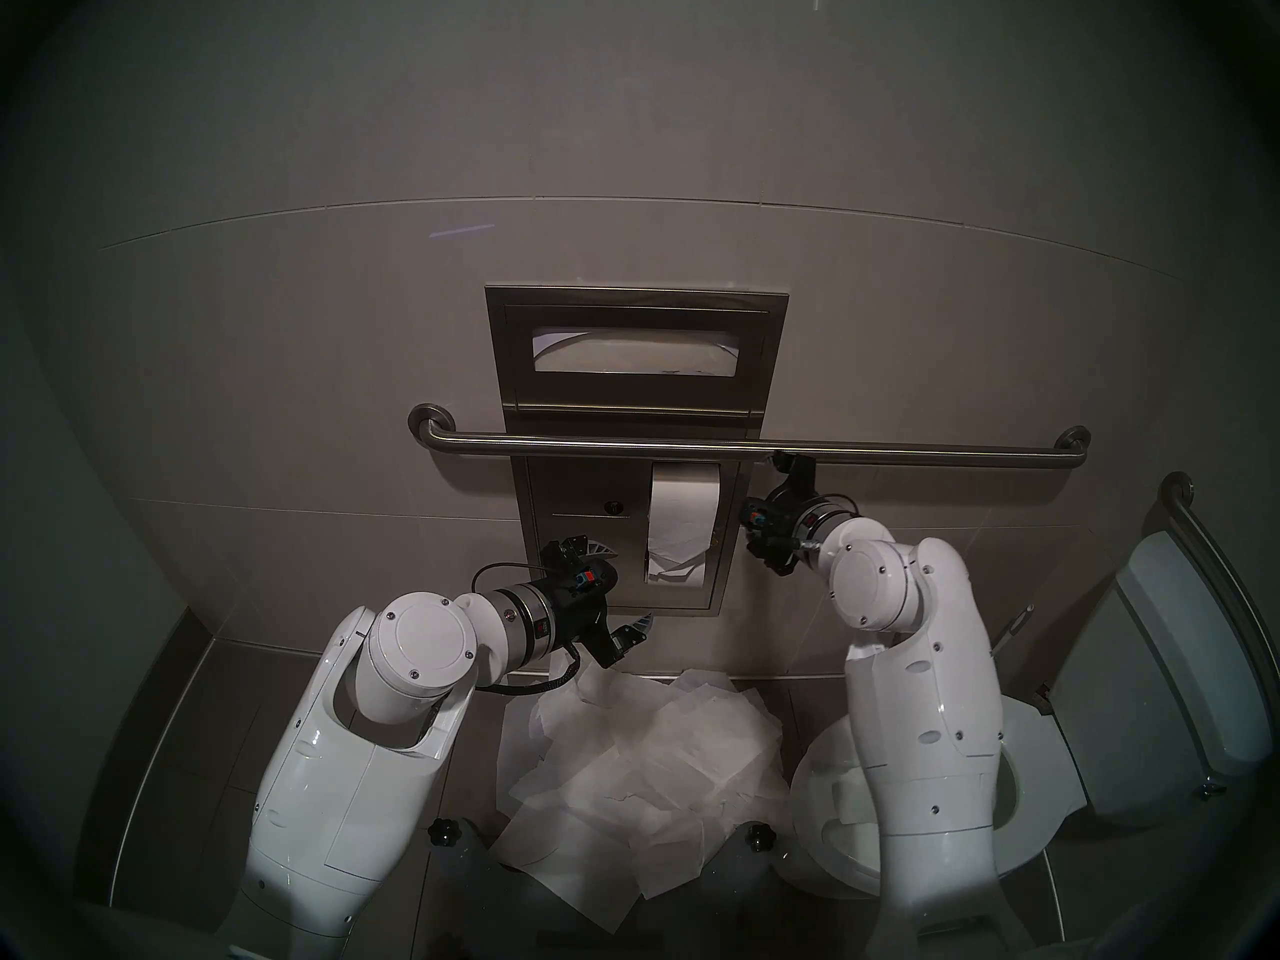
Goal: Take out a toilet seat cover
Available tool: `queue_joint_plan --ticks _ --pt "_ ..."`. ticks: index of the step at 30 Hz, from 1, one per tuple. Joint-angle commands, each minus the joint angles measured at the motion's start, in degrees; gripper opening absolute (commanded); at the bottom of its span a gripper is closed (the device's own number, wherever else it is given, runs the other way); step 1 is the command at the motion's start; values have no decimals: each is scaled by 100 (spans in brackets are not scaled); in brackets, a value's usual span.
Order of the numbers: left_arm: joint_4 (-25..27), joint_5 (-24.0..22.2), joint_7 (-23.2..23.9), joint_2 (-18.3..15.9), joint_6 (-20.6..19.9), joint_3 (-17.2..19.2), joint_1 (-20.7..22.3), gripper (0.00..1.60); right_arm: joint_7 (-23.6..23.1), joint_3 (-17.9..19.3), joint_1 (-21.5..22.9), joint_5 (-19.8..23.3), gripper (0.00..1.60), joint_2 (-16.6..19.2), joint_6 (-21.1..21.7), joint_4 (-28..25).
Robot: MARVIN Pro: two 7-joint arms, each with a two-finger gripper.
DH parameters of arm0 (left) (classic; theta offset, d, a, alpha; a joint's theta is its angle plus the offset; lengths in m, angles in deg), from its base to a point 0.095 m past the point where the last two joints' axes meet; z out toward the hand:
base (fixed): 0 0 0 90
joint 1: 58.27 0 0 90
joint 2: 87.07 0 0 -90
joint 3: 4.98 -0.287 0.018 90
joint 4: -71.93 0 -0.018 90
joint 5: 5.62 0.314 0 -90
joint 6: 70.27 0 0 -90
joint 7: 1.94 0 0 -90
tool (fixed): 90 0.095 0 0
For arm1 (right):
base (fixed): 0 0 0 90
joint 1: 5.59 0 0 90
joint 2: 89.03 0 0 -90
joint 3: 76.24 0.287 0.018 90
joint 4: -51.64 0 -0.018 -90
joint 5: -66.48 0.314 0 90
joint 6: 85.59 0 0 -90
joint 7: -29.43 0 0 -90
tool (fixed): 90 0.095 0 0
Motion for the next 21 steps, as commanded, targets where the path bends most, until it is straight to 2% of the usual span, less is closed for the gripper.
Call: queue_joint_plan --ticks 1,5,6,7,9,21 --pt "122 -14 -13 40 27 -9 97 160 121 152 644 99 160 474 -308 157" --pt "105 -14 -19 40 28 -9 99 160 154 124 776 149 160 584 -476 319" --pt "101 -14 -20 41 28 -9 100 160 133 104 955 165 160 588 -521 431" --pt "98 -15 -22 41 29 -10 101 160 183 97 828 192 160 621 -570 375" --pt "91 -15 -24 41 30 -10 102 160 200 67 970 245 160 602 -627 452" --pt "73 -17 -44 45 35 -13 111 160 527 -171 1448 738 160 152 -674 654"
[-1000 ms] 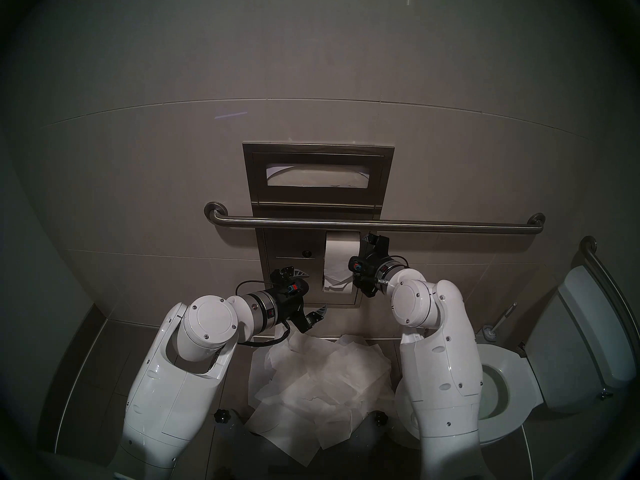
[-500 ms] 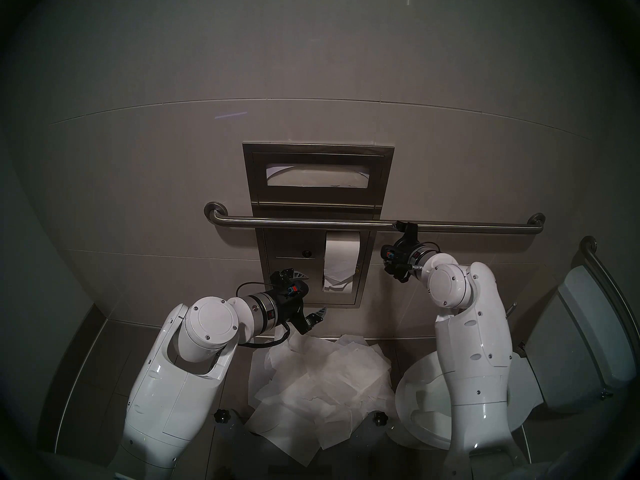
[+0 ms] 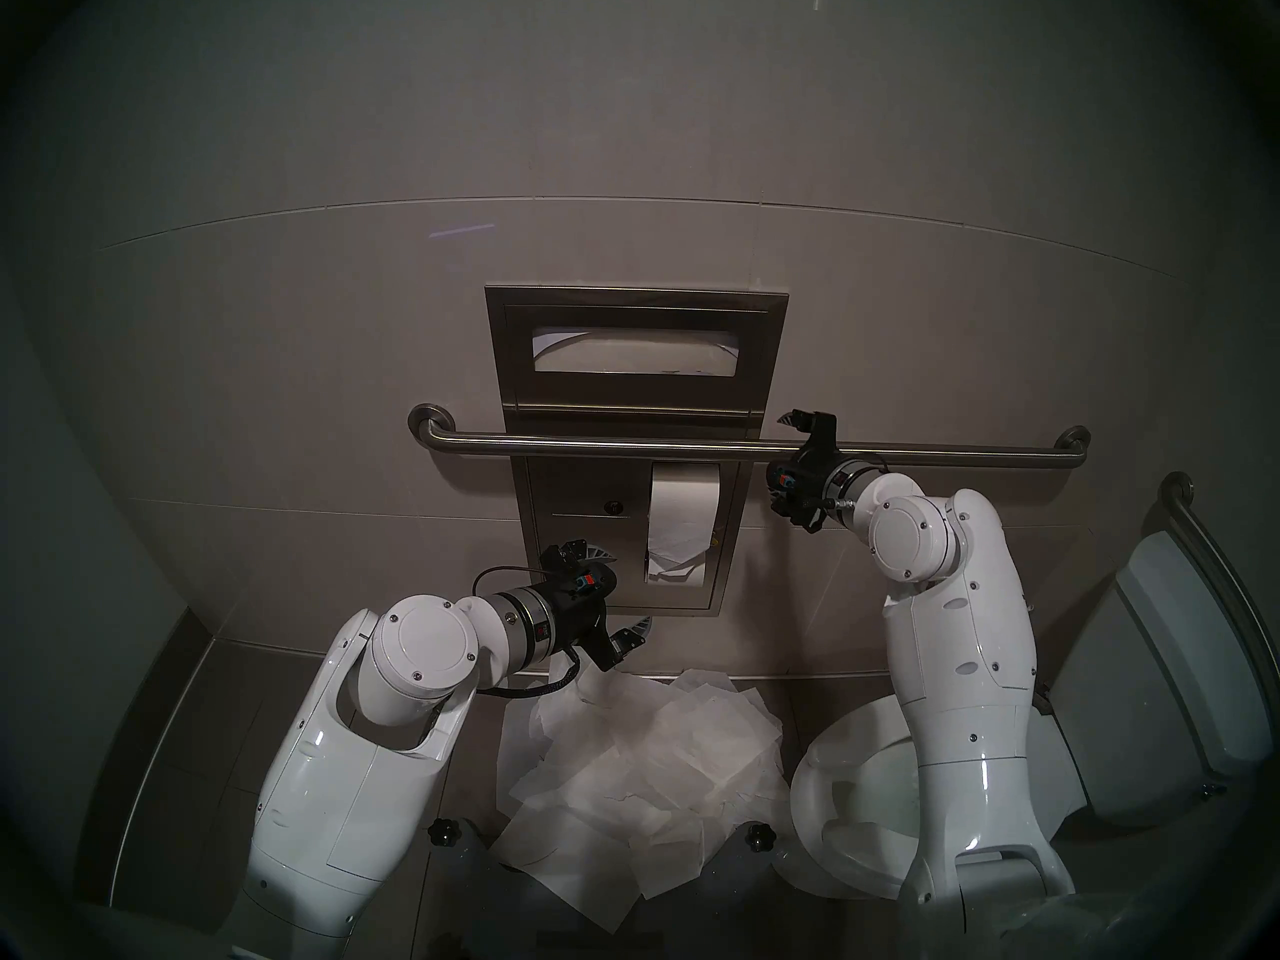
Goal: Take out a toilet seat cover
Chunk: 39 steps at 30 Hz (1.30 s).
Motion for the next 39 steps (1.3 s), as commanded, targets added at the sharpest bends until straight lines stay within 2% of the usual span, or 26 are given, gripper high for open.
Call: queue_joint_plan --ticks 1,6,7,10,15,16,23,26,29,31,36,38,39 --pt "152 -17 -12 45 33 -13 111 160 330 -96 631 282 160 -257 18 -21" --pt "149 -18 -18 46 34 -14 112 160 438 -194 928 411 160 -417 19 208" --pt "148 -18 -19 46 34 -14 113 160 492 -201 856 437 160 -435 9 179" --pt "147 -19 -23 46 35 -15 113 160 534 -248 1063 494 160 -503 2 342" --pt "145 -19 -27 47 36 -15 113 160 632 -285 1135 553 160 -570 -11 465" --pt "143 -19 -29 47 36 -15 113 160 648 -310 1269 568 160 -599 -9 600" --pt "136 -19 -36 46 36 -16 113 160 750 -370 1604 625 160 -689 -18 1025" --pt "135 -19 -38 46 36 -16 112 160 803 -378 1597 641 160 -705 -39 1076" --pt "129 -19 -43 46 36 -17 112 160 831 -401 1836 656 160 -743 -39 1304" --pt "127 -19 -44 46 36 -17 111 160 860 -400 1775 668 160 -748 -58 1272" --pt "128 -20 -50 47 37 -18 114 160 901 -409 2059 716 160 -783 -112 1524" --pt "128 -20 -51 47 37 -18 114 160 927 -405 2020 725 160 -786 -127 1509" --pt "129 -20 -52 47 38 -19 115 160 913 -408 2166 728 160 -791 -127 1625"
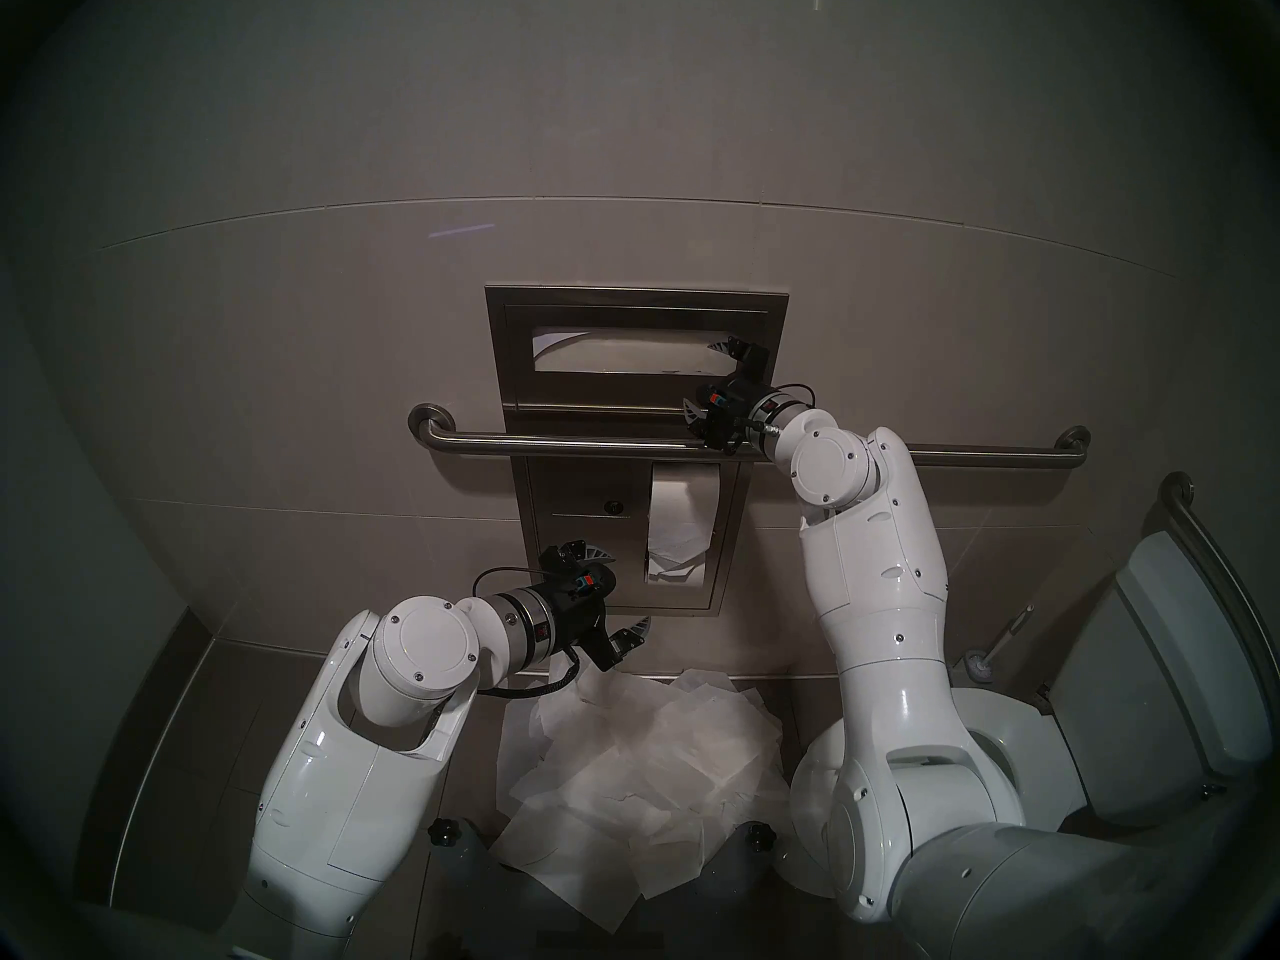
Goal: Take out a toilet seat cover
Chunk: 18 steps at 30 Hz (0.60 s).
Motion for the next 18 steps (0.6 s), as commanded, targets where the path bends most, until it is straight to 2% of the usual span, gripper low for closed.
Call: queue_joint_plan --ticks 1,4,14,18 --pt "164 -20 -8 47 36 -17 114 160 178 22 740 73 160 -35 -66 165" --pt "165 -20 -10 47 36 -18 115 160 243 32 627 93 160 -39 -106 119" --pt "183 -23 -14 48 40 -22 119 160 305 65 1184 152 160 -53 -227 977" --pt "193 -24 -14 47 41 -23 120 160 375 42 1214 171 160 -103 -308 1225"
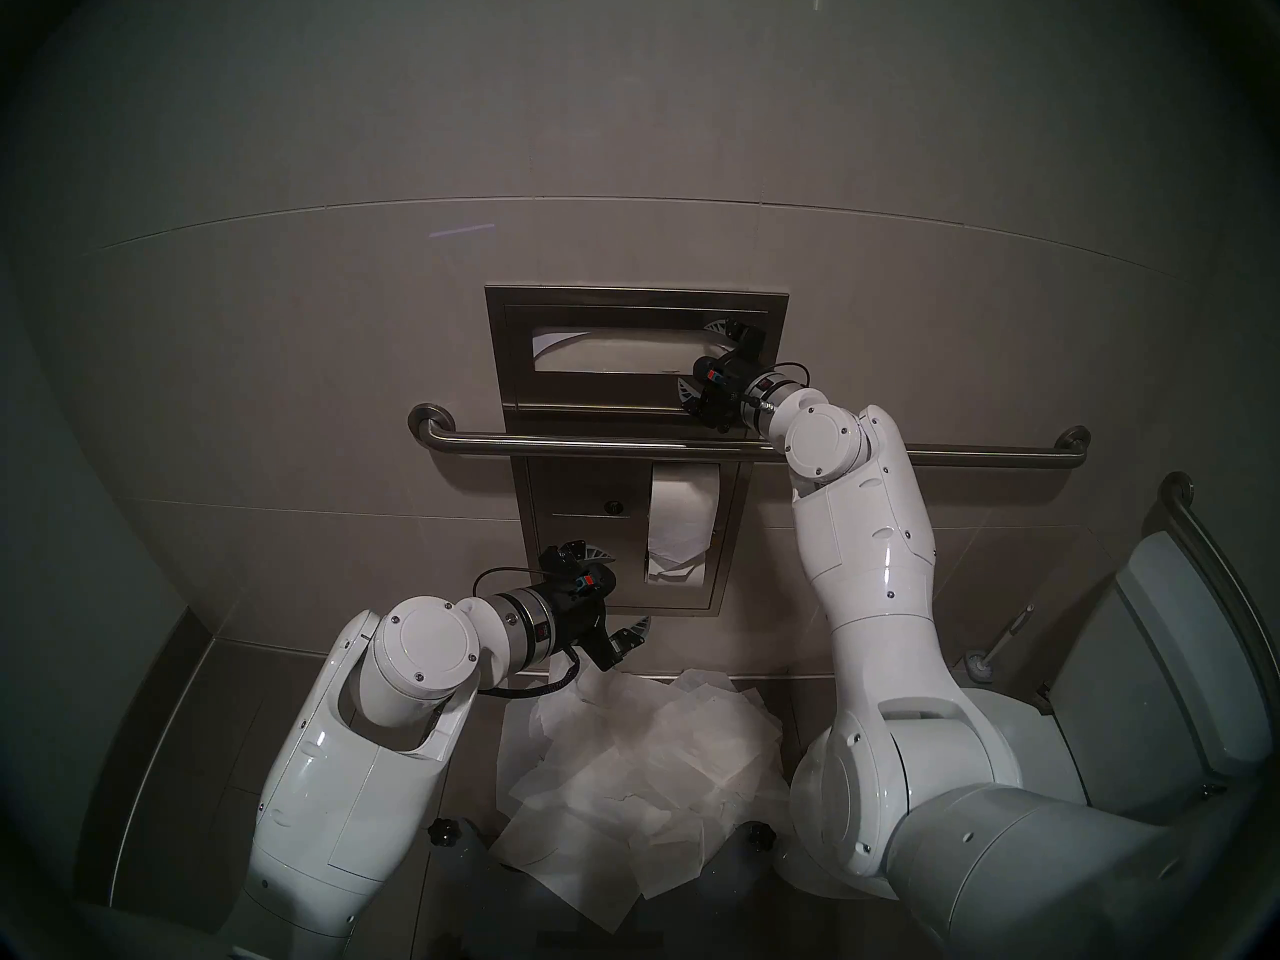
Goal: Take out a toilet seat cover
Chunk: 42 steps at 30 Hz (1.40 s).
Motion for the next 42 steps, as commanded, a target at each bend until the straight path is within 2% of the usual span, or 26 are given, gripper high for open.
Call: queue_joint_plan --ticks 1,13,25,31,36,42 --pt "193 -23 -3 47 39 -18 119 160 213 -23 649 60 160 -54 -141 324" --pt "203 -24 -5 45 39 -20 118 160 437 -292 1042 18 160 -414 -323 896" --pt "221 -26 -4 43 40 -22 117 160 782 -537 1317 -62 160 -815 -227 1322" --pt "235 -28 -1 41 40 -22 115 160 1016 -430 1460 -37 160 -909 -85 1721" --pt "227 -26 -4 41 39 -22 114 160 1155 -71 1572 249 160 -1068 205 1988" --pt "229 -26 -4 41 39 -22 113 160 1306 161 1724 465 160 -1341 410 2336"
